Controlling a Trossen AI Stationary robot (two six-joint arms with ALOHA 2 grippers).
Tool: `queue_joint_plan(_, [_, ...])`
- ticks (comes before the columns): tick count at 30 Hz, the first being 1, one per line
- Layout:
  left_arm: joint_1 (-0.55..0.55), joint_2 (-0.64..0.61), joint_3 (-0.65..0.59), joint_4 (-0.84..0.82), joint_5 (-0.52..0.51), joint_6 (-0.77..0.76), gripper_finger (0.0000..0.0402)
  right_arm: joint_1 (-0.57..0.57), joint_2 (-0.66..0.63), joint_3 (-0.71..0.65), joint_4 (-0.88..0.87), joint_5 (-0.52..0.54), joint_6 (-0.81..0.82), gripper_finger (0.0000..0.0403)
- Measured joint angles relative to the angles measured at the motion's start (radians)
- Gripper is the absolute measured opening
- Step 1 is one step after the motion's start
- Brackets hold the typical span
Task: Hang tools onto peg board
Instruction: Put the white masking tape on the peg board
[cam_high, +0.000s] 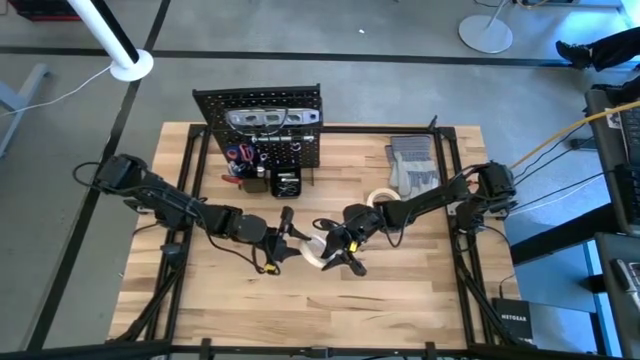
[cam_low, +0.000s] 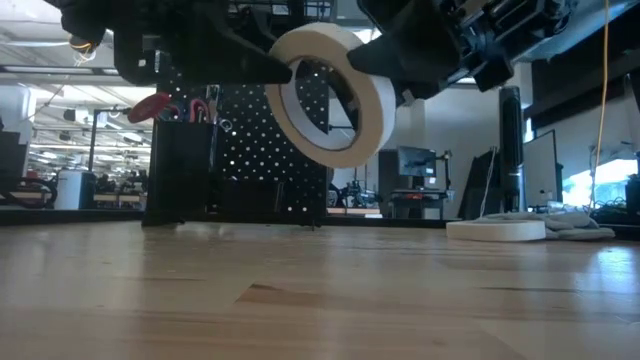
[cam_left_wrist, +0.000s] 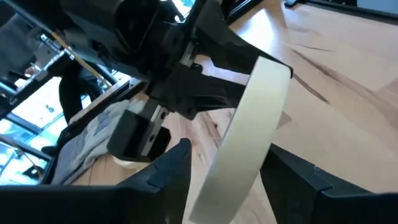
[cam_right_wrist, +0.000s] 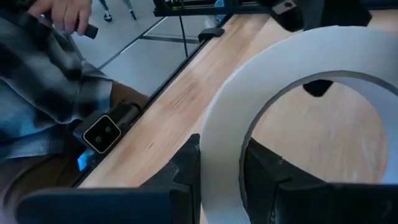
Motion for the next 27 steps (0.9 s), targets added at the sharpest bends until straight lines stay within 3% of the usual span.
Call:
queue_joint_plan(5, [0.002,0.000,0.000,-0.007,0.038,-0.076,0.0133,0.000,0.001,0.000,-0.002,-0.011,0.003,0.0081])
queue_joint_plan(10, [-0.001,-0.009,-0.002,-0.010,0.064,-0.106,0.0062,0.001,-0.005,0.000,-0.008,0.016,0.008,0.0122])
queue_joint_plan(14, [0.003,-0.055,0.009,-0.038,0.043,-0.183,0.0062,-0.008,-0.086,0.003,-0.138,0.046,0.029,0.0154])
queue_joint_plan(19, [0.001,-0.153,0.095,-0.293,-0.003,-0.256,0.0062,-0.007,-0.291,0.000,-0.457,0.154,0.028,0.0172])
queue_joint_plan(23, [0.022,-0.241,0.216,-0.498,-0.055,-0.255,0.0062,-0.006,-0.440,0.000,-0.616,0.295,0.014,0.0172])
queue_joint_plan(27, [0.058,-0.311,0.370,-0.607,-0.102,-0.251,0.0062,-0.007,-0.515,-0.008,-0.650,0.405,0.005,0.0172])
